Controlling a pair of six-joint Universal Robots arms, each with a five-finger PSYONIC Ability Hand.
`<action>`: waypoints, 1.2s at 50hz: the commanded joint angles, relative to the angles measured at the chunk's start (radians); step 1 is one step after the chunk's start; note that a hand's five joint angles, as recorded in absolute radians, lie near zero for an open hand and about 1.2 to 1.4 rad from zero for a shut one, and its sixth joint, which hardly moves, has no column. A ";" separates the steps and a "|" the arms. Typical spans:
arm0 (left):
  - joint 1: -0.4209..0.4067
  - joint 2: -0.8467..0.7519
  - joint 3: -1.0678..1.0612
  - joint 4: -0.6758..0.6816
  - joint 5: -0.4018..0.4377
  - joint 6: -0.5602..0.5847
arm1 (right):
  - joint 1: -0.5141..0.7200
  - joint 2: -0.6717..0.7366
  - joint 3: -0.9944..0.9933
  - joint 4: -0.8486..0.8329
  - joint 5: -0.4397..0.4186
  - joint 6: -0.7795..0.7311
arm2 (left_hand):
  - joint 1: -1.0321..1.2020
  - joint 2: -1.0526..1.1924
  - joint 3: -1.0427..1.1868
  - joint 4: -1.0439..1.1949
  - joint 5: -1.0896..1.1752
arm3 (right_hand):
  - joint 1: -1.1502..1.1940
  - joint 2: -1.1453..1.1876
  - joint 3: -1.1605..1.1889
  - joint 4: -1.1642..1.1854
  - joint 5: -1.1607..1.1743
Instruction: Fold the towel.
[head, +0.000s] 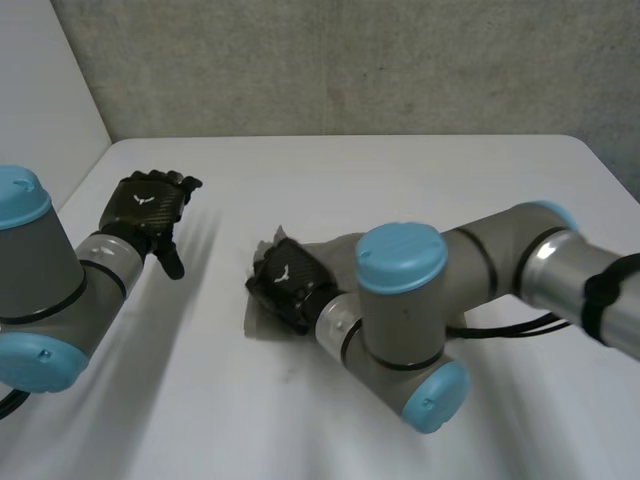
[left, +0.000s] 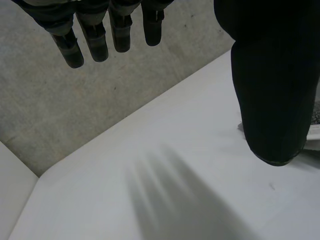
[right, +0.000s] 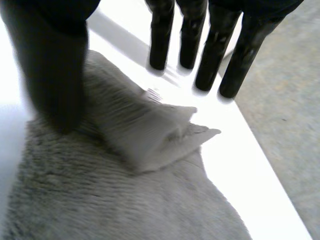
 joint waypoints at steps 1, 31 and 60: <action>-0.007 -0.003 0.000 0.012 -0.001 0.000 | -0.118 -0.197 0.173 -0.023 0.006 0.043 | 0.005 0.008 0.009 0.009 -0.025 | -0.447 -0.438 -0.488 -0.477 -0.447; -0.107 0.002 0.006 0.015 -0.006 -0.003 | -0.462 -0.316 0.563 -0.157 0.018 -0.029 | 0.005 0.008 0.009 0.009 -0.025 | 0.774 0.784 0.734 0.744 0.774; -0.340 -0.176 0.204 0.003 0.063 -0.232 | -0.476 -0.374 0.667 -0.164 0.016 -0.040 | 0.018 0.020 0.021 0.021 -0.012 | 0.774 0.784 0.734 0.744 0.774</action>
